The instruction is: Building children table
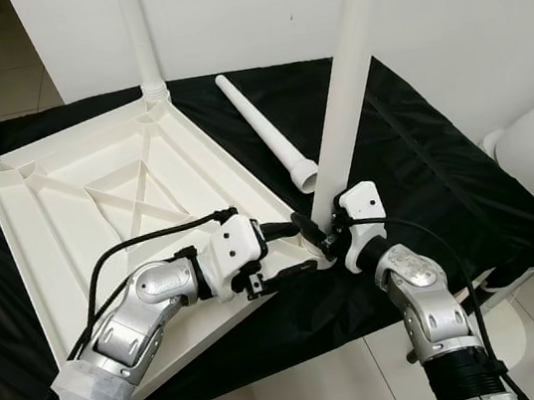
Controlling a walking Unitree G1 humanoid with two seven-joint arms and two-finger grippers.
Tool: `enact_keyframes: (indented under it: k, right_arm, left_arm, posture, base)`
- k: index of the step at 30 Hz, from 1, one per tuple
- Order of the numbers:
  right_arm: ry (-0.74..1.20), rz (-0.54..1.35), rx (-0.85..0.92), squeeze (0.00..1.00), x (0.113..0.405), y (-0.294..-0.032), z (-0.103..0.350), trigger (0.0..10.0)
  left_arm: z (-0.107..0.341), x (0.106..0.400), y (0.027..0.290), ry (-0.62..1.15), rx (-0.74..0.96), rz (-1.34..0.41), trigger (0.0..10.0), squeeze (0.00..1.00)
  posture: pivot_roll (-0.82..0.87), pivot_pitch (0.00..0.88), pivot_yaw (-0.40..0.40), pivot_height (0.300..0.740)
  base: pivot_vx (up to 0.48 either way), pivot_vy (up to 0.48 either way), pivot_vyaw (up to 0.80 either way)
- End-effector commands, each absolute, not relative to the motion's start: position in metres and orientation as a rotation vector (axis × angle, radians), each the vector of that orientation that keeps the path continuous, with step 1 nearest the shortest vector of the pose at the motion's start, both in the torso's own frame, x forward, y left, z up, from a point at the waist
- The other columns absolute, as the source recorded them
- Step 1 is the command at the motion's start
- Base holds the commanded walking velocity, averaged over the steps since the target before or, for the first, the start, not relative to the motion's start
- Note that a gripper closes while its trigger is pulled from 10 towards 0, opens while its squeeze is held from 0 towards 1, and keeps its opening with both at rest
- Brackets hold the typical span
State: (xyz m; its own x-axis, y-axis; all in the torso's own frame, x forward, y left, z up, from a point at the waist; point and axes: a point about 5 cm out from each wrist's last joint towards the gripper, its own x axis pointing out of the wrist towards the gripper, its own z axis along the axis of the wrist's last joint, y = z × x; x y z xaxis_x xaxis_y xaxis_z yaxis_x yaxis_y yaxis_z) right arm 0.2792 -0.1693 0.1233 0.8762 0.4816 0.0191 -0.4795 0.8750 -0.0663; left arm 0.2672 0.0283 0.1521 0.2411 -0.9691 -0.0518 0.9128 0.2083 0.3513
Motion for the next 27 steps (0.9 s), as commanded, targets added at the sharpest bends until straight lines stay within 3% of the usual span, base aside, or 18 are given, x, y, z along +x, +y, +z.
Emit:
enact_keyframes:
  k: [1,14,16,26,27]
  right_arm:
    - [-0.009,0.415,-0.005,0.00,0.273,-0.169,0.113,0.0]
    - [-0.039,0.050,0.163,0.00,0.260,-0.145,0.115,0.0]
    - [0.006,-0.150,0.178,0.00,0.263,-0.144,0.112,0.0]
    - [-0.011,-0.196,0.148,0.00,0.262,-0.138,0.118,0.0]
    - [-0.013,-0.189,0.119,0.00,0.262,-0.138,0.119,6.5]
  left_arm:
    - [0.149,0.271,0.034,-0.192,0.368,-1.301,10.0,0.00]
    - [0.150,0.277,0.039,-0.171,0.353,-1.241,10.0,0.00]
    - [0.150,0.280,0.041,-0.156,0.334,-1.220,10.0,0.00]
    - [0.151,0.282,0.041,-0.164,0.320,-1.206,10.0,0.00]
    - [0.151,0.282,0.040,-0.151,0.303,-1.197,10.0,0.00]
  posture:
    - [0.02,0.011,-0.037,0.740]
    - [0.01,0.021,-0.046,0.740]
    - [0.01,0.022,-0.051,0.740]
    - [0.01,0.020,-0.053,0.740]
    - [0.01,0.017,-0.059,0.740]
  base:
    - [0.000,0.000,0.00]
    - [0.000,0.000,0.00]
    - [0.000,0.000,0.00]
    - [0.000,0.000,0.00]
    - [0.000,0.000,0.00]
